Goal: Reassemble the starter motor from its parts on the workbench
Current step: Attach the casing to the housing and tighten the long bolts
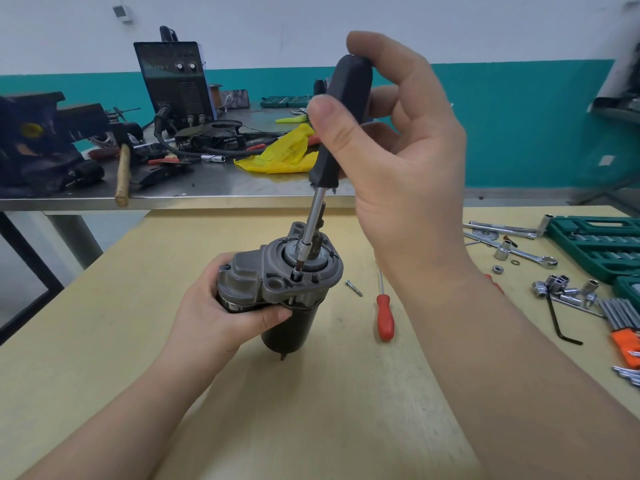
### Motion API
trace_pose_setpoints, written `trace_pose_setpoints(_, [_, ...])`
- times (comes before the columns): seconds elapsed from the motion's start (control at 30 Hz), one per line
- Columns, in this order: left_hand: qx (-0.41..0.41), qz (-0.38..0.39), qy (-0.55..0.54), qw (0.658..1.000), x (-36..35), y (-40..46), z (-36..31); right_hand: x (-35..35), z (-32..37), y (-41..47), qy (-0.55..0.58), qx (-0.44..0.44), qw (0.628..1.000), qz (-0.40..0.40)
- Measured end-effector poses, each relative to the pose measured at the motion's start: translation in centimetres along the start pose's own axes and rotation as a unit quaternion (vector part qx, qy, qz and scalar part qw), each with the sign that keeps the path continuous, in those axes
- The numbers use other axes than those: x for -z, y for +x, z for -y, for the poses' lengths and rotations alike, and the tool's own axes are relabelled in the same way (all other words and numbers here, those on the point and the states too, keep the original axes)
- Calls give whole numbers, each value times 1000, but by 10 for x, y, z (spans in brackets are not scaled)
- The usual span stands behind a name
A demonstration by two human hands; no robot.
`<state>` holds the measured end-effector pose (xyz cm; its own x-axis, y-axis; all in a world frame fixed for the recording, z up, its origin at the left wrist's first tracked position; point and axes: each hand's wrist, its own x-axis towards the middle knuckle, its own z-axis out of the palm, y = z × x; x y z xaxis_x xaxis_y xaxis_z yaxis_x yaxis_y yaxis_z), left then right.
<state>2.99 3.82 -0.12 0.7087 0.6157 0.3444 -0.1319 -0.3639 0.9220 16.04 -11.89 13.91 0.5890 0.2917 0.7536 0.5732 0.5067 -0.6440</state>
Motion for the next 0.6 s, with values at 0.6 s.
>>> trace_pose_setpoints(0.6, [1,5,-7,1000,2,0,2,1,-1,-1,44,-31,998,8])
